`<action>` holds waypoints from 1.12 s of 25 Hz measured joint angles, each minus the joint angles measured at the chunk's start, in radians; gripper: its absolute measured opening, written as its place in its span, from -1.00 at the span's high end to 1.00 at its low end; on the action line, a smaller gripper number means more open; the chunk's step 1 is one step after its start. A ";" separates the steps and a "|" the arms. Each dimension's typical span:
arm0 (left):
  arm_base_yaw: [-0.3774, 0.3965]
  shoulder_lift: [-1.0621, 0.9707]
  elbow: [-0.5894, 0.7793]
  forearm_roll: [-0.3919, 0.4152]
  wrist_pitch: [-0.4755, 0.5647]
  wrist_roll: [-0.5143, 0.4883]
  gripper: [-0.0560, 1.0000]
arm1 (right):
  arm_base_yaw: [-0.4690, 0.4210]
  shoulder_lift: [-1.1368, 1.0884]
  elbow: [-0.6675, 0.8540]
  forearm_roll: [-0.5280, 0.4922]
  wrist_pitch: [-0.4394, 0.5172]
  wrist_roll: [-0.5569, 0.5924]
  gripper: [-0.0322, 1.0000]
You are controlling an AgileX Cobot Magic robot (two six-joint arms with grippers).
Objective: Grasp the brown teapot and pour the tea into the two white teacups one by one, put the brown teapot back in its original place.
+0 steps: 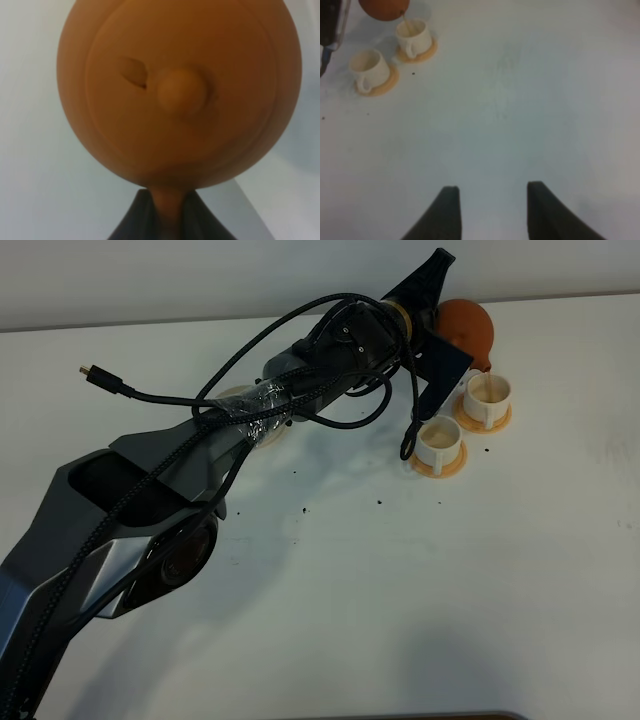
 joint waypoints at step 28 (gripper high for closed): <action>-0.001 0.000 0.000 0.130 -0.072 0.058 0.69 | 0.000 0.000 0.000 0.000 0.000 0.000 0.34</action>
